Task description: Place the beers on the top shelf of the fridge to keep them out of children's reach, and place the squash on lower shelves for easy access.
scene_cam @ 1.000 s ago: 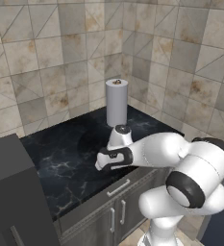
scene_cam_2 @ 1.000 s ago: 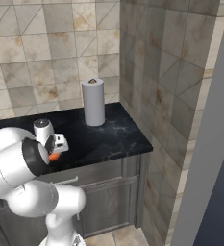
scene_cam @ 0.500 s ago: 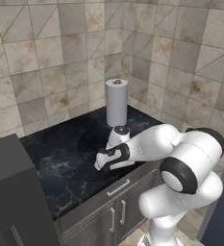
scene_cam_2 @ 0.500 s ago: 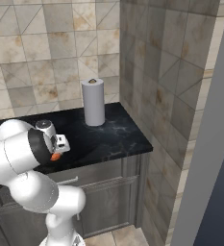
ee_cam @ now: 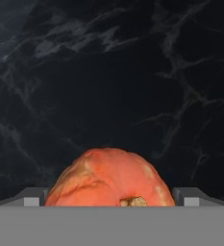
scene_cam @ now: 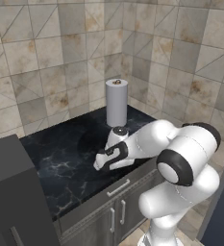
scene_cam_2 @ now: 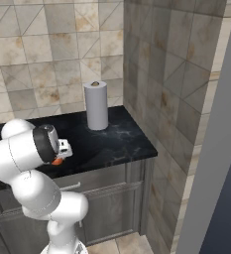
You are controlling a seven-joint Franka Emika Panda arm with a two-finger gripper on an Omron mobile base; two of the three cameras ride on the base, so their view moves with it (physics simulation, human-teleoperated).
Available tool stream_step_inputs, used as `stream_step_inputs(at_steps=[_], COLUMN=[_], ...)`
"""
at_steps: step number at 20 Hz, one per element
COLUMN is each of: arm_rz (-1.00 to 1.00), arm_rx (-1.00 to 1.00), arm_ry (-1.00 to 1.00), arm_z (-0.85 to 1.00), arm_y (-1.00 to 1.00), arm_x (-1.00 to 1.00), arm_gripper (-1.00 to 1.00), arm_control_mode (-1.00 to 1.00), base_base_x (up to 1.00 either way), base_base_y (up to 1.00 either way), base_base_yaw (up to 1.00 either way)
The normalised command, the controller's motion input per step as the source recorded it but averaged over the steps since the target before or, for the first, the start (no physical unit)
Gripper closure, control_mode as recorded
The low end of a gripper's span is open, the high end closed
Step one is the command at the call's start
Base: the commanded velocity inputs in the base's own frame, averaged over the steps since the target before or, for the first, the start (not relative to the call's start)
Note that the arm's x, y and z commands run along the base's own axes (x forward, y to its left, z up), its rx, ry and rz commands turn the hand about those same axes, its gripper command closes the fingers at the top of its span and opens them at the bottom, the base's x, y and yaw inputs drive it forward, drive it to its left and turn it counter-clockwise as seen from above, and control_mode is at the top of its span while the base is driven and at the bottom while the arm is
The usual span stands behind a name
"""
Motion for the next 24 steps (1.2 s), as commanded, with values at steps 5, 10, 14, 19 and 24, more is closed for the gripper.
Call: stream_step_inputs(at_steps=[5, 10, 14, 19, 24], arm_rz=[-0.02, -0.02, 0.00, 0.00, 0.00], arm_rx=[0.00, 0.00, 0.00, 0.00, 0.00], arm_ry=[0.00, 0.00, -0.04, -0.05, -0.02], arm_z=[-0.14, -0.03, 0.00, 0.00, 0.00], arm_y=[0.00, -0.01, -0.08, -0.05, -0.03], arm_x=[0.00, -0.04, -0.11, -0.04, 0.00], arm_gripper=[-1.00, -1.00, -1.00, -1.00, -1.00], arm_control_mode=[-1.00, -1.00, -1.00, -1.00, -1.00], base_base_x=[0.00, 0.00, 0.00, 0.00, 0.00], base_base_y=[0.00, 0.00, 0.00, 0.00, 0.00], base_base_yaw=[0.00, 0.00, 0.00, 0.00, 0.00])
